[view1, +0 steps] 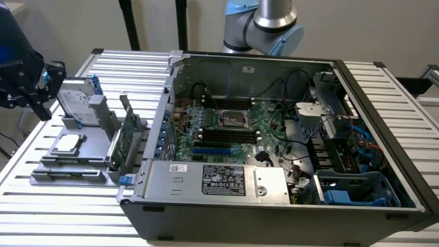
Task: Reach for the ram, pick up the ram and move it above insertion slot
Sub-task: 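Pick up the ram and move it above insertion slot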
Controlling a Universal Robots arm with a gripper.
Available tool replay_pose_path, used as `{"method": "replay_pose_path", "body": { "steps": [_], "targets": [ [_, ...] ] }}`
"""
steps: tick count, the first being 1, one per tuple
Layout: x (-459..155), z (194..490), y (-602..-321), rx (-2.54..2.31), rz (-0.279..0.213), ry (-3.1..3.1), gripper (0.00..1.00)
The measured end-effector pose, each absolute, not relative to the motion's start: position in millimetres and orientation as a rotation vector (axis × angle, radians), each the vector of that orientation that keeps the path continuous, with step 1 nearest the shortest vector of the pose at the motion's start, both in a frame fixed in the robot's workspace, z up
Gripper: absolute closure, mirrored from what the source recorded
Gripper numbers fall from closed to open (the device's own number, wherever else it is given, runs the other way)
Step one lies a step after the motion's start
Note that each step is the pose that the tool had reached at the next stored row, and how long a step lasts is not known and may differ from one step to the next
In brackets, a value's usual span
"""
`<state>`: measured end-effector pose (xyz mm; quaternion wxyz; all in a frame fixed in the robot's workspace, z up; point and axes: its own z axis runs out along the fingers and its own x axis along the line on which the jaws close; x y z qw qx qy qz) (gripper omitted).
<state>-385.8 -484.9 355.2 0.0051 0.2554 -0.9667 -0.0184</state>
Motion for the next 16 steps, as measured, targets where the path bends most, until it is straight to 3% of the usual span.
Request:
{"method": "replay_pose_path", "body": {
  "steps": [16],
  "targets": [
    [-385.8,353.2,-485.0,1.228,-0.055,-2.874,0.89]
  ]
}}
